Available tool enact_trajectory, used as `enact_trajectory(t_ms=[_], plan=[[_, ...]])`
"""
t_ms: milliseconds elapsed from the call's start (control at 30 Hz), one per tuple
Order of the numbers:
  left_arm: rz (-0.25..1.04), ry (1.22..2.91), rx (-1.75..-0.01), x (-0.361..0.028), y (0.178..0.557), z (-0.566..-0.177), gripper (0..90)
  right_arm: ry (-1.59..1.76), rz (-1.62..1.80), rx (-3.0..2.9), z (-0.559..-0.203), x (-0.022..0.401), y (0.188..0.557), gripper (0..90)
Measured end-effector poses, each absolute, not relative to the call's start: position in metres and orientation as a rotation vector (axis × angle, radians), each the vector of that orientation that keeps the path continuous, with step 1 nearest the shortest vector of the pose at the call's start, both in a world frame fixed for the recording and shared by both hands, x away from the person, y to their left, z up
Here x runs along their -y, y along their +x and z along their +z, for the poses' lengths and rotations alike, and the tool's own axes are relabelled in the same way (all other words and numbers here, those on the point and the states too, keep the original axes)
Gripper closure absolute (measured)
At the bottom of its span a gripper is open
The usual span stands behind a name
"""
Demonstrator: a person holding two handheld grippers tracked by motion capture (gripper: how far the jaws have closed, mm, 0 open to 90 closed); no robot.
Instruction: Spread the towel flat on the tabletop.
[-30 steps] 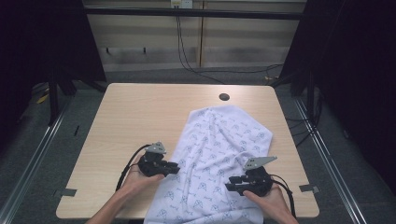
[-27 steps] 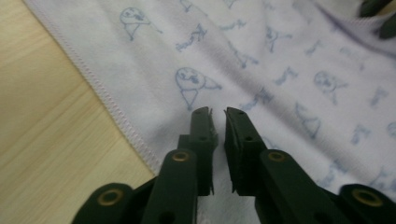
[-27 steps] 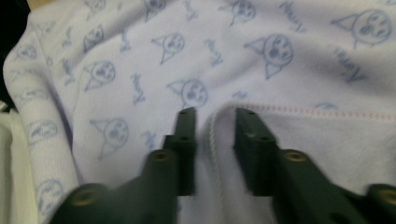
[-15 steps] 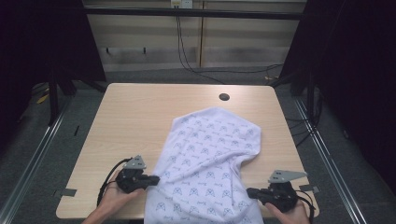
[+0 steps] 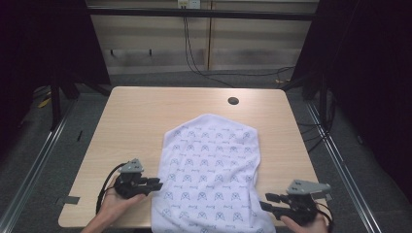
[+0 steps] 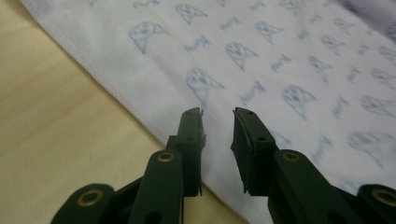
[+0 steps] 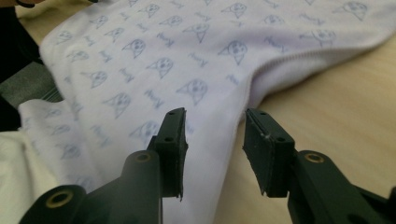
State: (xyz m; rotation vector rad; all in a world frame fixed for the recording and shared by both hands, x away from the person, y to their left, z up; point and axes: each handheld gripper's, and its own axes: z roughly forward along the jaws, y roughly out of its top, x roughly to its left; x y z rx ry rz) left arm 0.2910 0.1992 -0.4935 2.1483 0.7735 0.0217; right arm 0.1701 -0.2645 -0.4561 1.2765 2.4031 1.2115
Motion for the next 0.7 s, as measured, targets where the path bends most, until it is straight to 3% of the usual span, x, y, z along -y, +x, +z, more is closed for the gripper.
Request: enact_trajectory(t_ms=[133,267,300,367,400,633,700], plan=[[0.083,2.109,-0.8,-0.181,0.317,-0.49,71.9,1.282,1.096,-2.387,-0.469,0.245,0.218,52.5],[0.093,2.14,-0.826,-0.176,0.322,-0.497,70.4,1.302,0.977,-2.37,-0.477,0.24,0.237,50.8],[0.076,2.145,-0.82,-0.175,0.321,-0.499,70.0,1.357,0.911,-2.363,-0.484,0.241,0.242,65.7],[0.097,2.176,-0.796,-0.174,0.315,-0.501,69.4,1.365,0.9,-2.358,-0.486,0.243,0.24,69.3],[0.08,2.174,-0.799,-0.176,0.314,-0.501,69.1,1.426,0.881,-2.314,-0.483,0.252,0.235,83.1],[0.055,2.162,-0.803,-0.178,0.315,-0.501,67.9,1.536,0.904,-2.215,-0.479,0.292,0.208,82.7],[0.048,2.121,-0.813,-0.179,0.323,-0.498,68.5,1.511,1.026,-2.195,-0.474,0.303,0.205,78.2]])
